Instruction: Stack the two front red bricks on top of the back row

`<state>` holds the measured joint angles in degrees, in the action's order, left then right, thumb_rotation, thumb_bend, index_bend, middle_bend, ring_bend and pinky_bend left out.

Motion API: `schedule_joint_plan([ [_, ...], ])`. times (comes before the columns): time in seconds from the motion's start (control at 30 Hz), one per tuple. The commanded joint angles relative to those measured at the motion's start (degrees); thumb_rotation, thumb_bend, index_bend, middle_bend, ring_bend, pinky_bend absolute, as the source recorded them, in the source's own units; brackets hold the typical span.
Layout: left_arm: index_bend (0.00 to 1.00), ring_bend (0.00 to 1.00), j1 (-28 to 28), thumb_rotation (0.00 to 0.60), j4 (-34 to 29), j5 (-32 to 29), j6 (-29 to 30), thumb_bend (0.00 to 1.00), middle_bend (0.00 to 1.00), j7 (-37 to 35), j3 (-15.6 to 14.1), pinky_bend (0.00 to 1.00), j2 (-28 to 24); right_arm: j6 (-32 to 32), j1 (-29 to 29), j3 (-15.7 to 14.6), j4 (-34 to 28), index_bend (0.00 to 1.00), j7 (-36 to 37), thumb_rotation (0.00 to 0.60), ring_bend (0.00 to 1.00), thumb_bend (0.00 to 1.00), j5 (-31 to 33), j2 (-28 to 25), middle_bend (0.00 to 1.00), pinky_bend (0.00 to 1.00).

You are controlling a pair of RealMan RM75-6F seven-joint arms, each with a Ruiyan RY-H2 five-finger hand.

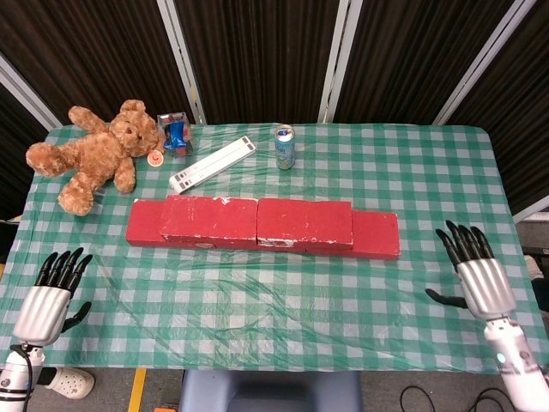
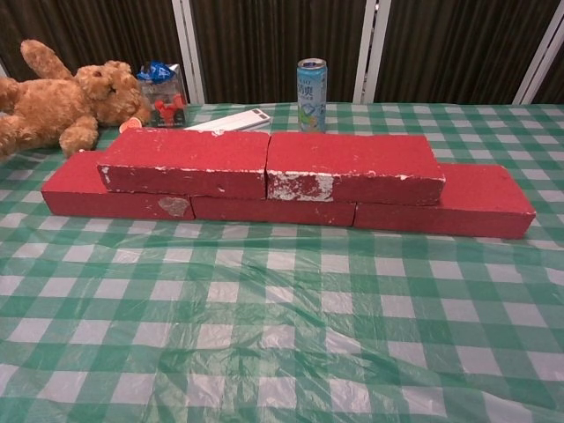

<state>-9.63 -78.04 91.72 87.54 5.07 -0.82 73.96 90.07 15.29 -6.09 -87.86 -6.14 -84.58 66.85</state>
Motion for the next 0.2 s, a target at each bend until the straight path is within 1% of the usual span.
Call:
schedule_joint_plan([
  [0.03,0.00,0.00,0.23,0.600,-0.32,0.13,-0.50,0.30,0.00,1.21,-0.20,0.01,0.22,5.26,-8.10,-2.73,1.40,0.00,0.19,0.516,0.00,0.21,-6.31,-0.12,0.00,0.00],
  [0.1,0.00,0.00,0.29,0.600,-0.84,0.01,-0.86,0.30,0.00,1.81,-0.29,0.01,0.14,5.60,-8.62,-2.55,0.81,0.00,0.80,0.515,0.00,0.21,-6.76,-0.83,0.00,0.00],
  [0.2,0.00,0.00,0.39,0.600,-1.13,0.26,-0.54,0.30,0.00,2.17,-0.16,0.01,0.09,5.73,-9.51,-2.25,0.20,0.00,-0.16,0.515,0.00,0.21,-7.07,-1.57,0.00,0.00],
])
